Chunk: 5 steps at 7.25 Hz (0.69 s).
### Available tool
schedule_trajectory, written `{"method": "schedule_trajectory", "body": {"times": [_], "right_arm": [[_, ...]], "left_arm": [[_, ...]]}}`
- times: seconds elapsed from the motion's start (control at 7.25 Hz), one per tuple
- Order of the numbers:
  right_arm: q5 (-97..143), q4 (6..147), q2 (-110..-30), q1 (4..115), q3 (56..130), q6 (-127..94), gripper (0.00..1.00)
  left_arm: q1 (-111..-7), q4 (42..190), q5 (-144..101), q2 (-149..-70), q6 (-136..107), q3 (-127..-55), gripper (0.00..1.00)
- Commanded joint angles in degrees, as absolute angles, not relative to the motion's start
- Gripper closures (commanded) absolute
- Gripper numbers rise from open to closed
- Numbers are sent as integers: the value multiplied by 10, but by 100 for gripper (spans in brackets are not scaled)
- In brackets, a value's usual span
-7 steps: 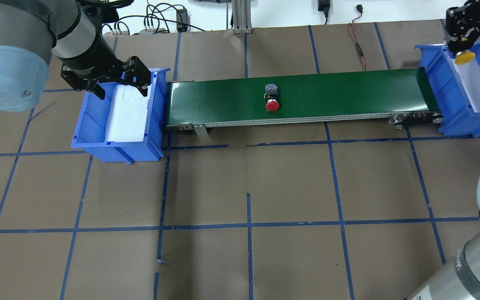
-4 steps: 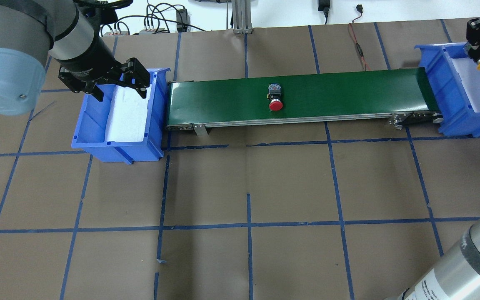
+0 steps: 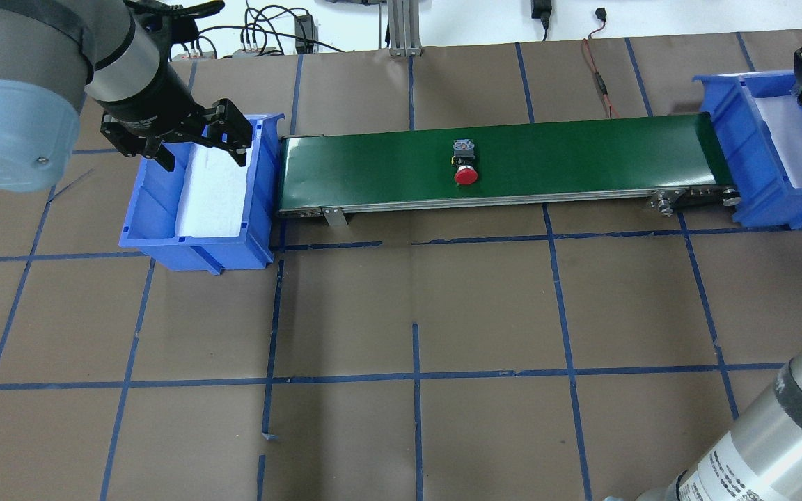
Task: Transport two buttons from left to right
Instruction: 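Carry the yellow button into the far bin and release it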
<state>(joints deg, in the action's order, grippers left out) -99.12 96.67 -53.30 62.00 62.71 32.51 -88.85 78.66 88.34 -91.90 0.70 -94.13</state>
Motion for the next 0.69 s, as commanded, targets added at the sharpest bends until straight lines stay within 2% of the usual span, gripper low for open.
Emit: {"method": "schedule_trajectory", "body": {"times": [0.0,0.41,0.55], "right_arm": [[-991,979,-512,619,628,327,89],[-965,996,-495,604,626,344,79],[-963,1001,-494,604,627,343,73]], "left_arm": [[-889,787,883,-918,7,-942,0],[-889,787,883,-919,7,-942,0],[-889,787,883,-918,7,-942,0]]}}
